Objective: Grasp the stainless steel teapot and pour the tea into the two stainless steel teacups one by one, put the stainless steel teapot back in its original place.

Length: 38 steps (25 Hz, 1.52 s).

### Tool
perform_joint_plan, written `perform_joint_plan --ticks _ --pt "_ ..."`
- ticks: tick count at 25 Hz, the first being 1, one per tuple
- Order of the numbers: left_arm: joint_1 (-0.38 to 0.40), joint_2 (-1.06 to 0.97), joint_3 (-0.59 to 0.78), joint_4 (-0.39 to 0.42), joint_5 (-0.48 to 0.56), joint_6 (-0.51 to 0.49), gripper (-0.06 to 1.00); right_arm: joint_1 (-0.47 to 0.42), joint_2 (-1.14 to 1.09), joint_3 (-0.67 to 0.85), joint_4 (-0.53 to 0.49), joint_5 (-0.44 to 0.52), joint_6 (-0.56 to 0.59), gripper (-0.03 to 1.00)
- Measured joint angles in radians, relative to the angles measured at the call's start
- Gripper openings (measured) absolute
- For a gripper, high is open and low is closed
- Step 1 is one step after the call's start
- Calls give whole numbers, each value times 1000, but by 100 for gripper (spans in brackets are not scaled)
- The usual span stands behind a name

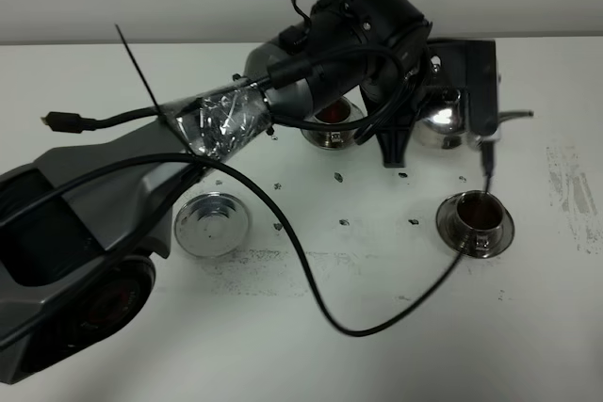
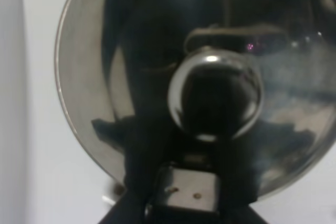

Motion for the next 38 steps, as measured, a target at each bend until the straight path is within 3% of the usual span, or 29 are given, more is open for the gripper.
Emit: perform_joint_plan --ticks 4,8,24,38 --pt "0 -15 -1 -28 113 -297 18 0 0 0 0 0 0 56" --pt "0 -15 3 -34 189 -420 18 0 0 0 0 0 0 56" --pt "12 -15 163 -96 99 -495 18 0 0 0 0 0 0 56" --pt "22 10 174 -132 74 -497 18 0 0 0 0 0 0 56"
